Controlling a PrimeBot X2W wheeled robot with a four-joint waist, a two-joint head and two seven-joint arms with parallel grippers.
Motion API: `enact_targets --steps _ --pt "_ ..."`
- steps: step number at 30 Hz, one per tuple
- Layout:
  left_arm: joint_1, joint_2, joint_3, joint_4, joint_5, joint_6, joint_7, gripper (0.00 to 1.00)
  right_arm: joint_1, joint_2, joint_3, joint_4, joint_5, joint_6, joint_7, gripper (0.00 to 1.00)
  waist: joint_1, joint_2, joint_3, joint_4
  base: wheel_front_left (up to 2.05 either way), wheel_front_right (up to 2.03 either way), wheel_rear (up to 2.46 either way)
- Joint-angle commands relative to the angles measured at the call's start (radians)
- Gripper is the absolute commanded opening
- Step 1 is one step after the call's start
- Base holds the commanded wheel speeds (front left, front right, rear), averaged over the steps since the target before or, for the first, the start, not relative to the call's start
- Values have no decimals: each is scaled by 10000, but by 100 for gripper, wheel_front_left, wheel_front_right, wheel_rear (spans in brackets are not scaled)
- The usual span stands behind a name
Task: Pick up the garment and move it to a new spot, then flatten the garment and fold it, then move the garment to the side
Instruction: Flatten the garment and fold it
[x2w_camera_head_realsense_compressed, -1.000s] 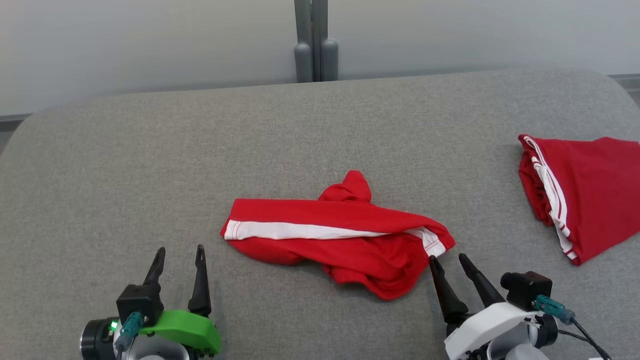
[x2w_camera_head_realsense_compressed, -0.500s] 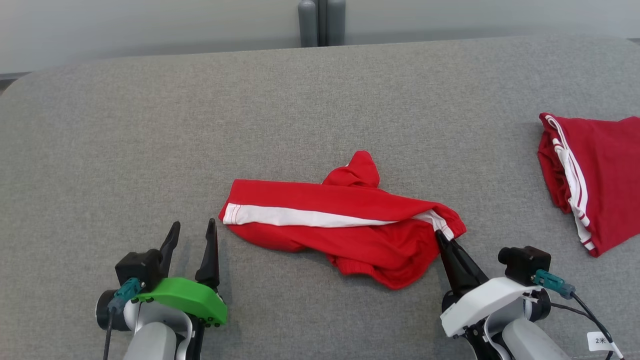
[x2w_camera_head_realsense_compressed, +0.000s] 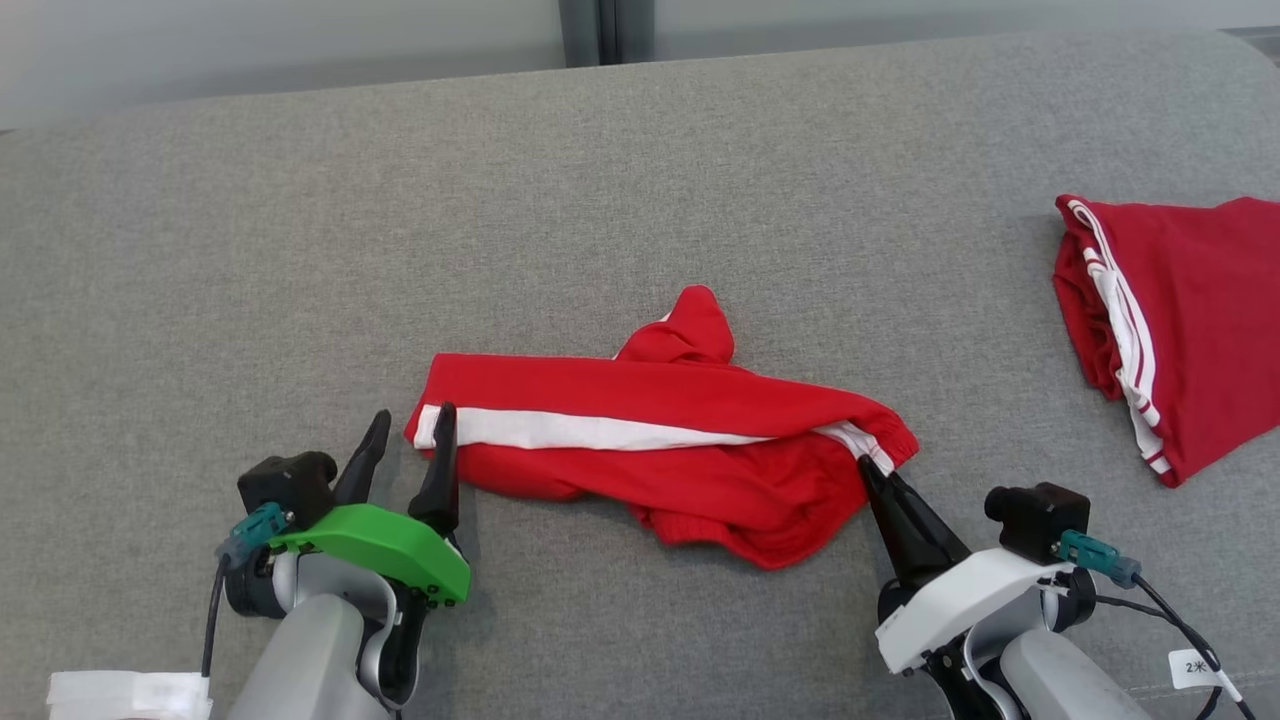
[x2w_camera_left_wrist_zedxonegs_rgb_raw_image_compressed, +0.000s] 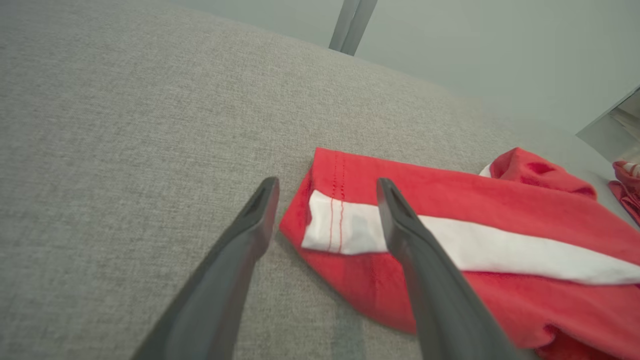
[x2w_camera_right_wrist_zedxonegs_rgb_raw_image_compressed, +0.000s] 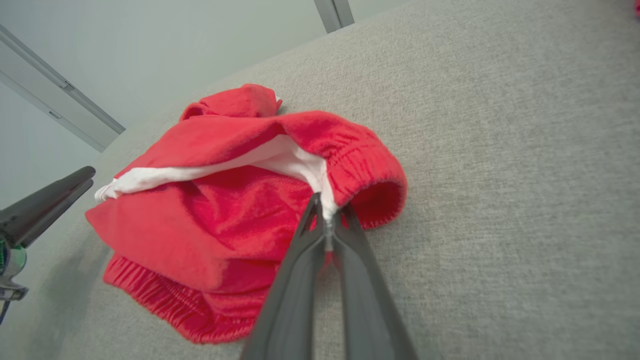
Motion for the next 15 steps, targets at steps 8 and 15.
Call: enact_targets --steps 8,15 --pt "-175 53 -263 318 -410 -17 8 100 -104 -124 111 -63 76 -3 -27 0 0 0 107 -161 0 0 0" --pt "-136 107 -384 340 -722 -17 8 100 -150 -129 211 -93 80 -3 -27 0 0 0 113 -203 0 0 0"
